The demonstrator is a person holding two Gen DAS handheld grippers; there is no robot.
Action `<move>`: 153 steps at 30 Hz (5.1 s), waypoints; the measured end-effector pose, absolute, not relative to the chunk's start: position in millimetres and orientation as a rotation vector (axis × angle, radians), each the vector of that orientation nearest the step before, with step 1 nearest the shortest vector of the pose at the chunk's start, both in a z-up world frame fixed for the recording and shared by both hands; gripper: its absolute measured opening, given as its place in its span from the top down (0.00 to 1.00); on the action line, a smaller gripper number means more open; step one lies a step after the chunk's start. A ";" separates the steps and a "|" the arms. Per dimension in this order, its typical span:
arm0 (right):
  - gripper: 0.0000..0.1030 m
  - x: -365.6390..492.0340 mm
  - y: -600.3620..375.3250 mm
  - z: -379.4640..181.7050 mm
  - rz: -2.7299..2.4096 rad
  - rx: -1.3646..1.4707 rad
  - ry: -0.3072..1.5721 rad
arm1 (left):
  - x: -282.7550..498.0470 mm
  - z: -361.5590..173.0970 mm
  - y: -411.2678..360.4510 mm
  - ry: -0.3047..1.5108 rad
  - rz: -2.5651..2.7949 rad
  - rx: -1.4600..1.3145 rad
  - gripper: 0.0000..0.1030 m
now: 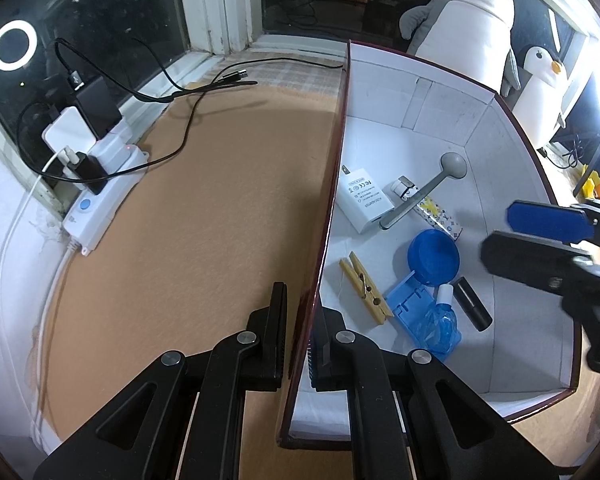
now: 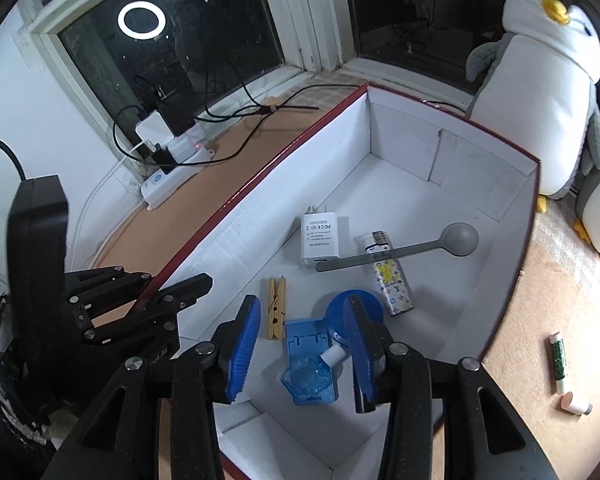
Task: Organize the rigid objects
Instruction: 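Move the right gripper back to the pink-white bottle, then close the right gripper on the pink-white bottle and lift it, then carry the pink bottle into the box and open the right gripper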
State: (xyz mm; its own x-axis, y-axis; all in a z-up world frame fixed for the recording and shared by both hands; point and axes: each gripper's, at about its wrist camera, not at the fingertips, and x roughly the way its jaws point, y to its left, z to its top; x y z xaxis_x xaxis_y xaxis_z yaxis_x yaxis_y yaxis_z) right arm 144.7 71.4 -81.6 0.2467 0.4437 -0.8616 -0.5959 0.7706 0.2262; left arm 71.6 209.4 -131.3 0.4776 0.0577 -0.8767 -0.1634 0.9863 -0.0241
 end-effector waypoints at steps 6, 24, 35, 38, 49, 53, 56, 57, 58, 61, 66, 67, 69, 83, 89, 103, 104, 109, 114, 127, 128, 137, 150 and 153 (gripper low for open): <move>0.53 136.3 47.8 -65.2 0.684 -0.114 1.059 | 67.0 -127.0 207.0 1.063 0.138 -0.098 0.93; 0.40 117.7 -50.0 -47.6 0.525 -0.093 0.968 | 53.0 -115.6 199.9 1.060 0.156 -0.069 0.84; 0.40 122.0 -138.6 -76.1 0.364 -0.039 1.022 | 48.1 -112.1 195.7 1.062 0.174 -0.052 0.83; 0.40 121.9 -165.4 -86.1 0.311 -0.023 1.026 | 47.9 -111.6 195.7 1.065 0.180 -0.055 0.83; 0.40 141.0 -222.4 -126.0 0.186 -0.133 1.090 | 50.1 -112.7 191.8 1.078 0.201 -0.029 0.83; 0.40 151.6 -219.3 -138.6 0.218 -0.230 1.117 | 50.2 -113.1 192.0 1.080 0.205 -0.027 0.83; 0.40 160.7 -211.9 -145.0 0.257 -0.314 1.130 | 50.9 -114.0 193.1 1.085 0.215 -0.030 0.83; 0.40 164.8 -210.0 -147.6 0.272 -0.335 1.138 | 51.0 -114.1 193.3 1.086 0.217 -0.031 0.83; 0.40 167.2 -207.9 -149.1 0.281 -0.352 1.143 | 51.1 -114.1 193.3 1.087 0.219 -0.030 0.83; 0.40 178.8 -202.7 -155.0 0.317 -0.431 1.151 | 51.7 -114.4 193.0 1.090 0.227 -0.027 0.83; 0.42 195.7 -194.2 -165.0 0.391 -0.542 1.175 | 53.5 -116.0 194.5 1.096 0.245 -0.034 0.83; 0.44 198.4 -192.2 -167.8 0.414 -0.557 1.187 | 53.8 -116.2 194.6 1.097 0.247 -0.035 0.83; 0.49 201.3 -188.7 -173.3 0.449 -0.578 1.210 | 54.3 -117.1 194.9 1.099 0.249 -0.037 0.83; 0.82 197.8 -197.3 -174.2 0.488 -0.406 1.293 | 56.4 -120.5 196.5 1.100 0.235 -0.057 0.83; 0.82 172.6 -198.9 -162.0 0.449 -0.327 1.254 | 58.1 -122.6 202.2 1.096 0.232 -0.071 0.83; 0.82 146.0 -118.0 -79.3 0.548 -0.159 1.094 | 71.0 -129.8 206.4 1.085 0.188 -0.074 0.83; 0.82 146.2 -110.9 -77.4 0.562 -0.149 1.091 | 71.2 -130.2 206.5 1.085 0.184 -0.074 0.83; 0.82 146.2 -72.1 -67.8 0.584 -0.129 1.069 | 71.6 -130.8 207.5 1.083 0.164 -0.069 0.83; 0.82 154.4 -45.0 -59.9 0.593 -0.130 1.049 | 73.4 -132.2 208.8 1.079 0.146 -0.071 0.86; 0.82 195.4 28.3 -66.4 0.580 -0.204 1.082 | 76.4 -137.4 206.1 1.083 0.128 -0.063 0.90; 0.82 199.6 33.3 -69.9 0.581 -0.210 1.092 | 76.4 -137.8 206.8 1.085 0.129 -0.065 0.90; 0.82 243.0 72.6 -102.7 0.552 -0.270 1.172 | 76.7 -138.8 208.7 1.088 0.126 -0.077 0.90; 0.64 266.2 90.1 -115.3 0.530 -0.284 1.192 | 79.5 -143.5 207.0 1.102 0.127 -0.075 0.90; 0.58 264.4 86.1 -111.3 0.536 -0.272 1.183 | 79.8 -143.4 206.5 1.103 0.128 -0.073 0.90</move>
